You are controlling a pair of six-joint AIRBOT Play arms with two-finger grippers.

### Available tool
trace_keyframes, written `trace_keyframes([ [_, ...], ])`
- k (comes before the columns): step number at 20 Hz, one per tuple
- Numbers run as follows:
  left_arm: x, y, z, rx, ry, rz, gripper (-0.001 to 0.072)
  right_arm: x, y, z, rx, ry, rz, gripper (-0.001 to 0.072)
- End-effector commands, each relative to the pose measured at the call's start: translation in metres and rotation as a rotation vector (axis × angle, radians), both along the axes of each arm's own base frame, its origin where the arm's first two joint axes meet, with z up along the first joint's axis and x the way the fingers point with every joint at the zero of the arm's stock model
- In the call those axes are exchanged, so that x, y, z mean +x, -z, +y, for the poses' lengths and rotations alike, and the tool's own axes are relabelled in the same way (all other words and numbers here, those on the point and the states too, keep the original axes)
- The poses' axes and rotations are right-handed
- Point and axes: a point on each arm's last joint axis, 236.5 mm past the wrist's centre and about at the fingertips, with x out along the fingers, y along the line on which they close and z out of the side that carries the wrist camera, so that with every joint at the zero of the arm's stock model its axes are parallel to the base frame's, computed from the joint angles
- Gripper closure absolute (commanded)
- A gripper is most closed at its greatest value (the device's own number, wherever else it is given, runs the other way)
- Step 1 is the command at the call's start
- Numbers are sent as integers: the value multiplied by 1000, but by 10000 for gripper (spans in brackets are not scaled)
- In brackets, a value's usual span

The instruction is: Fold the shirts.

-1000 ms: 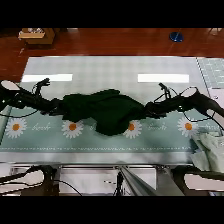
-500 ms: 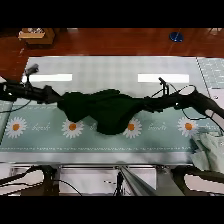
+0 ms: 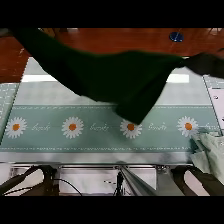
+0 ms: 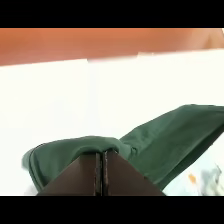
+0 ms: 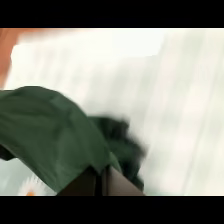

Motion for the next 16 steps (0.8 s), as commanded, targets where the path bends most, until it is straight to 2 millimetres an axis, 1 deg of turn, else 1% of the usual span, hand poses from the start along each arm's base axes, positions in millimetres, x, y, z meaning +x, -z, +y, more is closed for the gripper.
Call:
trace_keyframes([
  [1, -49, -93, -17, 27, -24, -220, 687, -32, -103, -20, -74, 90, -255, 687],
  [2, -64, -109, -22, 39, -25, -267, 687, -41, -126, -21, -91, 104, -312, 687],
  [4, -94, -138, -31, 58, -35, -368, 687, -57, -163, -20, -121, 129, -398, 687],
  [6, -123, -162, -37, 68, -70, -466, 687, -70, -188, -22, -159, 162, -446, 687],
  [8, -147, -176, -34, 116, -138, -540, 688, -84, -211, -28, -214, 212, -488, 687],
  [10, -171, -184, -25, 166, -236, -580, 688, -101, -231, -35, -262, 272, -509, 687],
  [13, -212, -197, -19, 243, -339, -673, 688, -134, -261, -39, -331, 344, -566, 687],
  [16, -245, -217, -12, 276, -436, -783, 688, -163, -296, -41, -359, 415, -663, 687],
])
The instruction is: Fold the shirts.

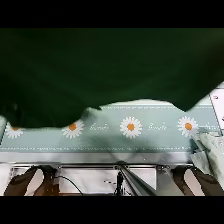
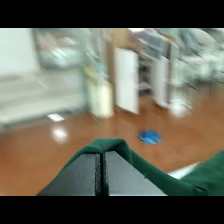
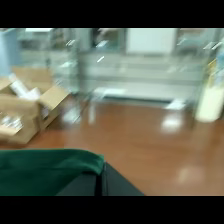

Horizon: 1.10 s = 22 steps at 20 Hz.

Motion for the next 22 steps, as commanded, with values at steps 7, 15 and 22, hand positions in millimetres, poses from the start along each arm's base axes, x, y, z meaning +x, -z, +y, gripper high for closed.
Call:
trace_keyframes([
  [7, -56, -51, 10, -3, -123, -268, 688, -43, -39, 5, 5, 51, -109, 687],
  [15, -6, 99, 26, 99, -127, 400, 691, -32, 110, -44, -48, 183, 556, 688],
  [22, 151, 211, 60, 23, 38, 832, 691, 88, 240, -86, 85, 101, 1020, 688],
])
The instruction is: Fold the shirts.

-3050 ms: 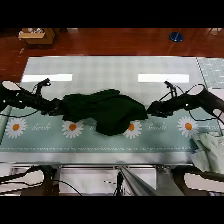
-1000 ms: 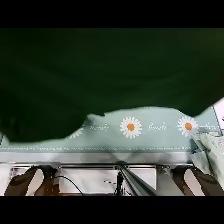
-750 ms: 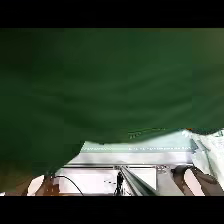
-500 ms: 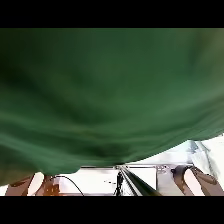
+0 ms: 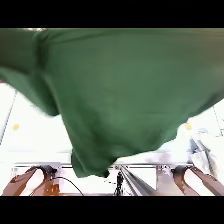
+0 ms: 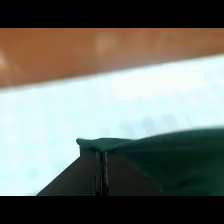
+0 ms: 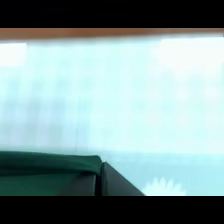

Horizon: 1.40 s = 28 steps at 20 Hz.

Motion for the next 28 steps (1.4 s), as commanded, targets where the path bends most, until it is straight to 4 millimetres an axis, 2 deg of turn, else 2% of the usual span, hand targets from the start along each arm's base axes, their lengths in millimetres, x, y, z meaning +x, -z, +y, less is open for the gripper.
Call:
trace_keyframes([
  [1, 72, 63, -2, -57, 99, 191, 691, 50, 80, -24, 81, 4, 270, 688],
  [3, 121, 94, -22, -99, 152, 240, 691, 83, 123, -36, 128, 8, 370, 688],
  [5, 167, 130, -38, -115, 162, 272, 691, 118, 154, -45, 154, 20, 385, 688],
  [7, 206, 164, -44, -105, 138, 287, 690, 157, 169, -57, 164, 57, 314, 688],
  [9, 237, 191, -51, -114, 118, 287, 690, 192, 172, -68, 170, 93, 213, 688],
  [11, 261, 214, -60, -127, 108, 283, 690, 217, 177, -73, 192, 114, 148, 688],
  [13, 277, 238, -72, -134, 109, 296, 690, 230, 196, -72, 227, 115, 162, 688],
  [16, 279, 286, -94, -128, 148, 397, 689, 228, 245, -68, 270, 97, 299, 687],
  [20, 258, 351, -119, -108, 220, 595, 689, 207, 313, -60, 324, 63, 532, 686],
  [22, 243, 379, -124, -118, 226, 711, 688, 204, 331, -58, 342, 58, 581, 686],
  [24, 236, 394, -125, -139, 202, 783, 687, 205, 337, -58, 346, 61, 587, 685],
  [25, 237, 395, -125, -145, 198, 788, 683, 207, 336, -58, 345, 62, 582, 678],
  [26, 238, 393, -124, -146, 196, 782, 634, 207, 334, -57, 351, 59, 577, 572],
  [27, 239, 389, -121, -147, 195, 772, 471, 207, 331, -53, 362, 34, 569, 461],
  [28, 239, 382, -116, -144, 198, 772, 333, 205, 323, -48, 362, -10, 559, 428],
])
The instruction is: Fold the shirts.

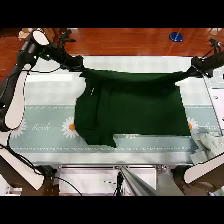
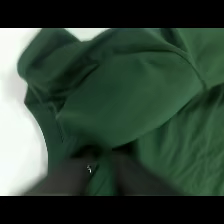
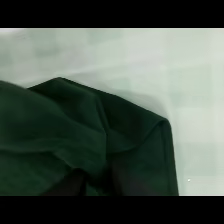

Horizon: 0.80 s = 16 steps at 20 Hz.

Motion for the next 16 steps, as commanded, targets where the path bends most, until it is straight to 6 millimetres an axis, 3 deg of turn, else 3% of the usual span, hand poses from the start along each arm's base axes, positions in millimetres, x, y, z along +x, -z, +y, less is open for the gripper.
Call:
trace_keyframes([
  [1, -8, -10, 11, 0, 11, 44, 285, -8, -11, 8, 14, -90, -21, 420],
  [2, -14, -19, 23, 7, 24, 66, 285, -16, -17, 5, -21, -131, -20, 409],
  [4, -36, -31, 60, 33, 30, 148, 286, -37, -27, -24, -129, -118, 25, 392],
  [6, -65, -35, 89, 31, 19, 253, 286, -69, -24, -48, -163, -65, 127, 352],
  [7, -78, -33, 98, 25, 7, 292, 285, -82, -20, -50, -131, -46, 150, 348],
  [8, -90, -31, 105, 19, -5, 322, 285, -97, -11, -49, -89, -26, 172, 279],
  [9, -105, -26, 108, 11, -14, 343, 285, -108, -2, -46, -44, -11, 172, 249],
  [10, -120, -20, 108, -3, -16, 353, 233, -118, 7, -42, 16, 14, 157, 228],
  [13, -173, 8, 100, -75, -47, 397, 203, -137, 21, -30, 167, 70, 98, 226],
  [14, -195, 19, 94, -107, -57, 427, 90, -143, 24, -30, 188, 84, 95, 226],
  [15, -216, 30, 90, -134, -64, 463, 28, -149, 27, -32, 194, 99, 95, 226],
  [16, -237, 42, 87, -148, -78, 501, 28, -153, 28, -35, 194, 111, 93, 226],
])
